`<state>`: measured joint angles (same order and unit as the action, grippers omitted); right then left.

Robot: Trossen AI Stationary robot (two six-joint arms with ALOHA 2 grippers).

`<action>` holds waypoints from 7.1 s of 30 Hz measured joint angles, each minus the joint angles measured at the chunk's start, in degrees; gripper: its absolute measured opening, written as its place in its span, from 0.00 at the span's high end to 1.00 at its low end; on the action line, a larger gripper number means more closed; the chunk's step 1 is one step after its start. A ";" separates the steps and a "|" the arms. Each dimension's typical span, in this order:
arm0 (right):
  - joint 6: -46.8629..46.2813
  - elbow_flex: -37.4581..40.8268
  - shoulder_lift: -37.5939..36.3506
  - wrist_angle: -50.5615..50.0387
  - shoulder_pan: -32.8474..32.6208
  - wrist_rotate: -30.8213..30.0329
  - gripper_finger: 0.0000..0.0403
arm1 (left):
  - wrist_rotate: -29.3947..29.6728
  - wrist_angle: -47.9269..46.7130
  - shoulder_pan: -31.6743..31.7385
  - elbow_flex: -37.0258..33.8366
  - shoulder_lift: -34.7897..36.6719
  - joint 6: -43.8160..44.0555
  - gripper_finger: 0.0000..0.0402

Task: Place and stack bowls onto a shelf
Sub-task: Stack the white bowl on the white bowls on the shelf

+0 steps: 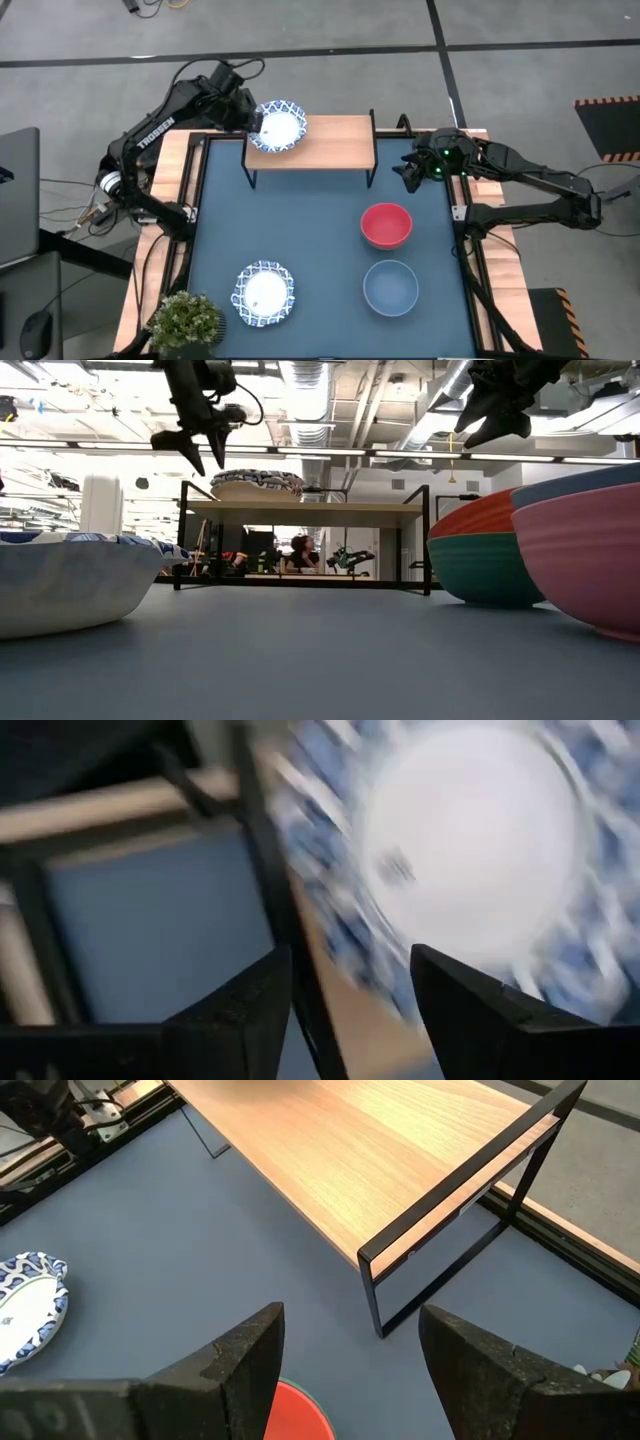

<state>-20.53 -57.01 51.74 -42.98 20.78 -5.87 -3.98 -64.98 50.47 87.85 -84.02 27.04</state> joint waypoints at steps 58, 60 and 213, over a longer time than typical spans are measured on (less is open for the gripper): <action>1.60 0.00 -0.01 -2.54 -0.04 1.40 0.36 | -4.25 30.33 -64.95 -44.01 3.03 16.70 0.60; 1.64 0.00 -0.02 -2.51 -0.04 1.40 0.36 | -4.88 30.70 -64.97 -44.62 3.03 17.29 0.67; 0.04 0.02 0.00 -3.30 -0.07 1.38 0.36 | 9.28 7.39 -0.78 0.26 6.07 0.18 1.00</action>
<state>-20.49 -56.99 51.74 -46.29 20.71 -4.49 5.30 -57.58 49.69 88.11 -77.95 27.22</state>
